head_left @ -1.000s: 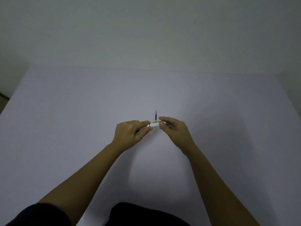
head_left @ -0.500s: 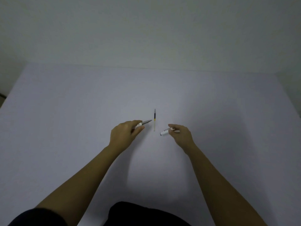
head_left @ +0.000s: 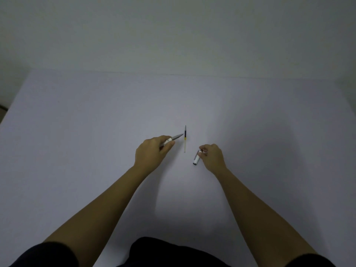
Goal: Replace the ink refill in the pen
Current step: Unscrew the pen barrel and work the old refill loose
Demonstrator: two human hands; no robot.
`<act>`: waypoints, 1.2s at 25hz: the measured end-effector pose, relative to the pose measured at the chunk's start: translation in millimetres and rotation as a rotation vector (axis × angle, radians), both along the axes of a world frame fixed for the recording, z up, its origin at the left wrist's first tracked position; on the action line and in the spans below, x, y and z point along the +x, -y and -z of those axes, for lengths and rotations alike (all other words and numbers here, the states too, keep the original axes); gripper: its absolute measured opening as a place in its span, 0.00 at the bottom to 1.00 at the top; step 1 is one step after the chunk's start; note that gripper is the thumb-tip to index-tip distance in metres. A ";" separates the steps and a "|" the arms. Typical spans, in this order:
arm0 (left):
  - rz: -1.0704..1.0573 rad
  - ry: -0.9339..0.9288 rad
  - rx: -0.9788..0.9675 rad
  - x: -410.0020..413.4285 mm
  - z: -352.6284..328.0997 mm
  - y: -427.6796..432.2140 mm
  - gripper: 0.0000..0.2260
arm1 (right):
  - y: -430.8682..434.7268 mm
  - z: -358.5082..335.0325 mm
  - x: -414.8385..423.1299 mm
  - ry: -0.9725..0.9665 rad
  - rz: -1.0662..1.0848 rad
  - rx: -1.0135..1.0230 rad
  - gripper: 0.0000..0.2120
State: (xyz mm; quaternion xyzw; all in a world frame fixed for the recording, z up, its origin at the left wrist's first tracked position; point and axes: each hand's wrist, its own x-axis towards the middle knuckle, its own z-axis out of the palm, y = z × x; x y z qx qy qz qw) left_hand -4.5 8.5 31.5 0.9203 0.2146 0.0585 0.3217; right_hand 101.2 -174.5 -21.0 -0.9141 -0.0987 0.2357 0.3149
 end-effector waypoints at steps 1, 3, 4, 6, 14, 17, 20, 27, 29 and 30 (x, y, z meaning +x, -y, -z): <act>-0.002 -0.011 -0.002 -0.6 -0.4 -0.6 0.14 | 0.1 -0.8 -0.5 -0.007 0.004 0.003 0.14; 0.000 -0.040 -0.014 -1.8 -1.6 -1.7 0.14 | -0.2 -4.7 -0.8 -0.003 0.000 0.008 0.15; -0.003 -0.052 -0.028 -2.6 -3.3 -1.9 0.14 | -0.7 -8.8 0.2 0.017 -0.005 0.011 0.15; -0.012 -0.059 -0.096 -4.0 -8.8 -2.8 0.12 | -1.3 -22.7 5.7 0.084 -0.028 0.026 0.14; 0.399 0.003 -0.069 -14.7 -49.3 -17.3 0.07 | -13.5 -121.4 9.3 0.104 -0.471 0.113 0.16; 0.505 0.064 0.032 -16.0 -59.9 -11.5 0.10 | -17.8 -135.7 -5.0 0.085 -0.698 -0.092 0.19; 0.495 0.061 0.024 -19.5 -63.7 -4.2 0.11 | -17.4 -146.5 -10.0 0.059 -0.719 -0.098 0.15; 0.389 0.034 -0.027 -25.9 -72.3 7.3 0.12 | 0.0 -159.4 -17.5 0.523 -0.657 0.067 0.07; 0.435 0.071 0.065 -26.7 -76.4 9.5 0.13 | 2.5 -162.0 -19.2 0.424 -0.625 0.124 0.10; 0.450 0.089 0.099 -27.5 -77.8 9.9 0.13 | 1.6 -162.9 -19.4 0.375 -0.634 0.104 0.12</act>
